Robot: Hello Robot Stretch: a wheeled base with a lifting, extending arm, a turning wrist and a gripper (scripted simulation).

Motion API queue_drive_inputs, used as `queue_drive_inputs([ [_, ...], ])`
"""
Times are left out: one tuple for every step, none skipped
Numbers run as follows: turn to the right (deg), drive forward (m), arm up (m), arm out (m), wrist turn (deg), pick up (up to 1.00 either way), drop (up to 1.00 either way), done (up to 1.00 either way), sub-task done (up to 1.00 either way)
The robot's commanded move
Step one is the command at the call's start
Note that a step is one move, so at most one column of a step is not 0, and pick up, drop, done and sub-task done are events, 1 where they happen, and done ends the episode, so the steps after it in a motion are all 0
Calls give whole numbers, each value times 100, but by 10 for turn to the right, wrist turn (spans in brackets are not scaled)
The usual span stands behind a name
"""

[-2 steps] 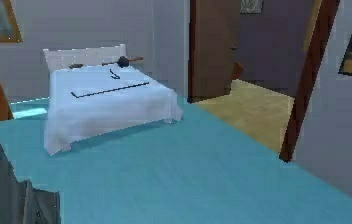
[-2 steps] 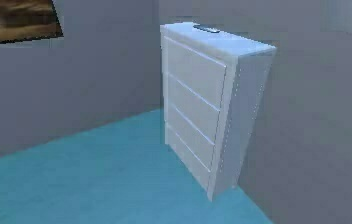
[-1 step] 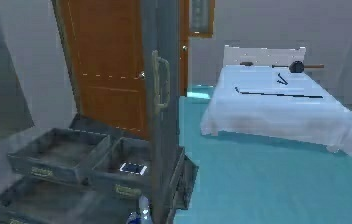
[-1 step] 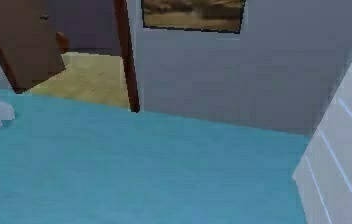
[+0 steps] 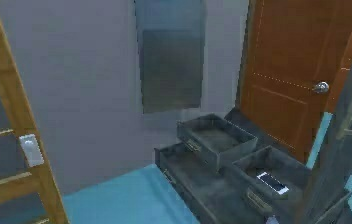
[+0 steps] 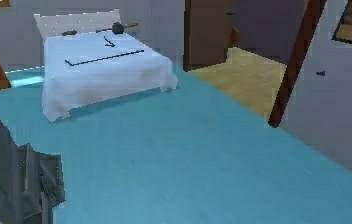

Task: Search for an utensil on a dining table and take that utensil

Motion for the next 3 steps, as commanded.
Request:
queue_drive_inputs([
  [-450,0,0,0,0,0,0,0,0],
  [-360,0,0,0,0,0,0,0,0],
  [0,95,0,0,0,0,0,0,0],
])
